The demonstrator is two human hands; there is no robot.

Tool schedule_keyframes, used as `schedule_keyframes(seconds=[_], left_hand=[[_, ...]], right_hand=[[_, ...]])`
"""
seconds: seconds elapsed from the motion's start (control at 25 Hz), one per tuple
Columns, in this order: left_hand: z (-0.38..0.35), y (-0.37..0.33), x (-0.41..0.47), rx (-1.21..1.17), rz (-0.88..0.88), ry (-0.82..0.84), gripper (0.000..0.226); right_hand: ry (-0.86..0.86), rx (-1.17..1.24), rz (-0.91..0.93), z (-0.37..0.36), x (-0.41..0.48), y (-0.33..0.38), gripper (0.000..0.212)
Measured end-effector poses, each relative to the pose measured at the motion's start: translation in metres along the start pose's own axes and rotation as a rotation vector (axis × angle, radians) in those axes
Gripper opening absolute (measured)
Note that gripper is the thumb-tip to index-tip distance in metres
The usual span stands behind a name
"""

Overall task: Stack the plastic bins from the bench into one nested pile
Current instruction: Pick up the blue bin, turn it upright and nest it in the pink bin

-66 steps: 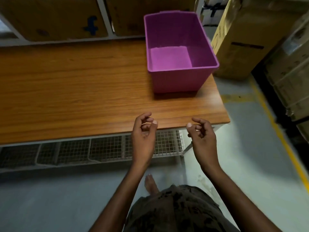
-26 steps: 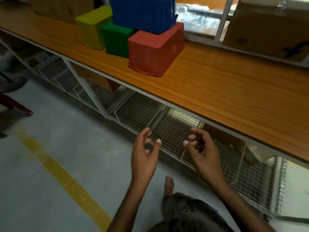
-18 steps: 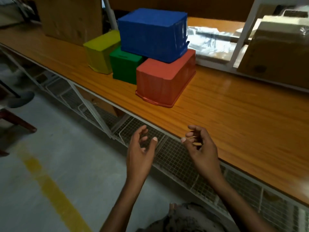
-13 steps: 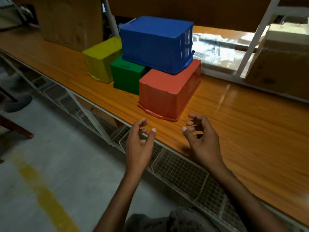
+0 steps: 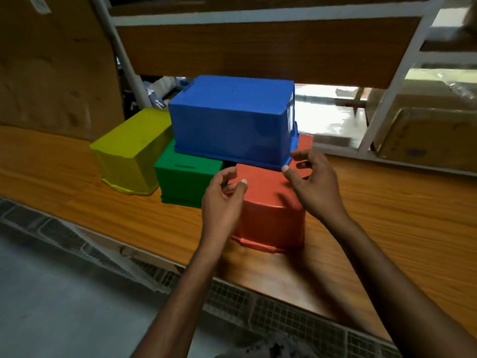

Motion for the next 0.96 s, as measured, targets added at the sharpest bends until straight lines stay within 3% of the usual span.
schedule_keyframes(seconds=[0.2, 0.36, 0.52, 0.72, 0.96], left_hand=[[0.005, 0.025, 0.049, -0.155, 0.112, 0.091, 0.027], [0.001, 0.039, 0.066, -0.33, 0.234, 0.144, 0.033], [0.016, 0.058, 0.076, -0.383, 0.257, 0.042, 0.029], [0.037, 0.078, 0.08, -0.417, 0.315, -0.055, 0.033], [0.042, 0.084, 0.087, -0.441, 0.331, -0.058, 0.039]], right_hand=[[-0.154, -0.106, 0.029, -0.007, 0.022, 0.021, 0.041], [-0.138, -0.524, 0.182, -0.027, 0.036, 0.065, 0.075], [0.024, -0.964, 0.356, -0.086, 0.05, 0.083, 0.1], [0.031, -1.09, 0.345, -0.131, 0.073, 0.087, 0.108], [-0.037, -1.165, 0.349, -0.152, 0.085, 0.087, 0.117]])
Point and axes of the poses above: each hand's wrist, its own x-axis towards the middle knuckle, its own z-axis out of the back of the hand, y = z × x, the point moved 10 cm from there along x, towards the middle knuckle, and after that the axes turned 11 degrees about y, right-handed, at the moved point
